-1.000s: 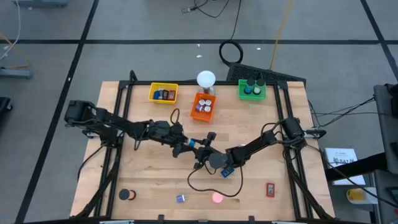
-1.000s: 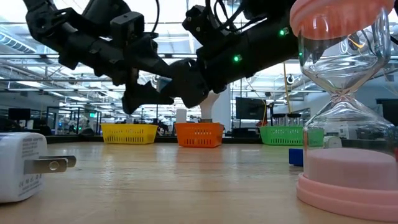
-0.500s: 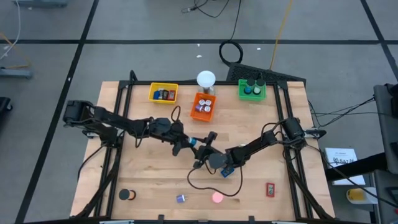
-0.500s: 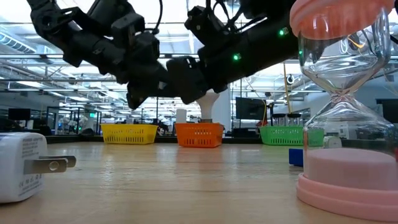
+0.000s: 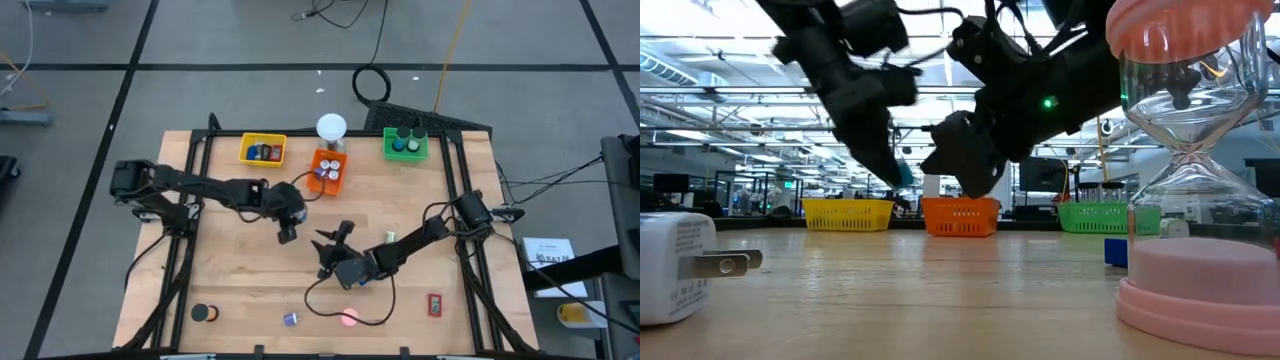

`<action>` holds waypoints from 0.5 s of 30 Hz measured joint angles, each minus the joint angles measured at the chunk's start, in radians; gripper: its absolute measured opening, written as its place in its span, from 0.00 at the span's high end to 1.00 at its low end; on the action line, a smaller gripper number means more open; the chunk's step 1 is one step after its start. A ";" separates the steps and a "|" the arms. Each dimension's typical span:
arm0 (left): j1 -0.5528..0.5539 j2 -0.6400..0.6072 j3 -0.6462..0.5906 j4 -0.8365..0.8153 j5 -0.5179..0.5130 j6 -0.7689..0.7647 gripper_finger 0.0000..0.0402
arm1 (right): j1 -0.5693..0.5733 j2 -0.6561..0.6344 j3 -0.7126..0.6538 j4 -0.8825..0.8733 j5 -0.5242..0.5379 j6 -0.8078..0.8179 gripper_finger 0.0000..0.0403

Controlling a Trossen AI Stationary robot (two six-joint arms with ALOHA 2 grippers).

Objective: Pick & Place Office items
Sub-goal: Put the blue charger adapter into the orange bin

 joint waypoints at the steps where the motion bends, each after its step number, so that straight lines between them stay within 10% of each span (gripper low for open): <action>1: 0.002 0.025 0.014 -0.004 0.008 0.018 0.66 | 0.000 0.000 0.000 -0.012 -0.001 0.007 0.70; 9: 0.008 0.218 0.132 -0.053 0.031 0.117 0.66 | 0.010 0.000 0.000 -0.056 -0.002 0.029 0.98; 15: 0.007 0.252 0.155 -0.059 0.035 0.127 0.60 | 0.011 0.000 0.000 -0.053 -0.002 0.029 0.97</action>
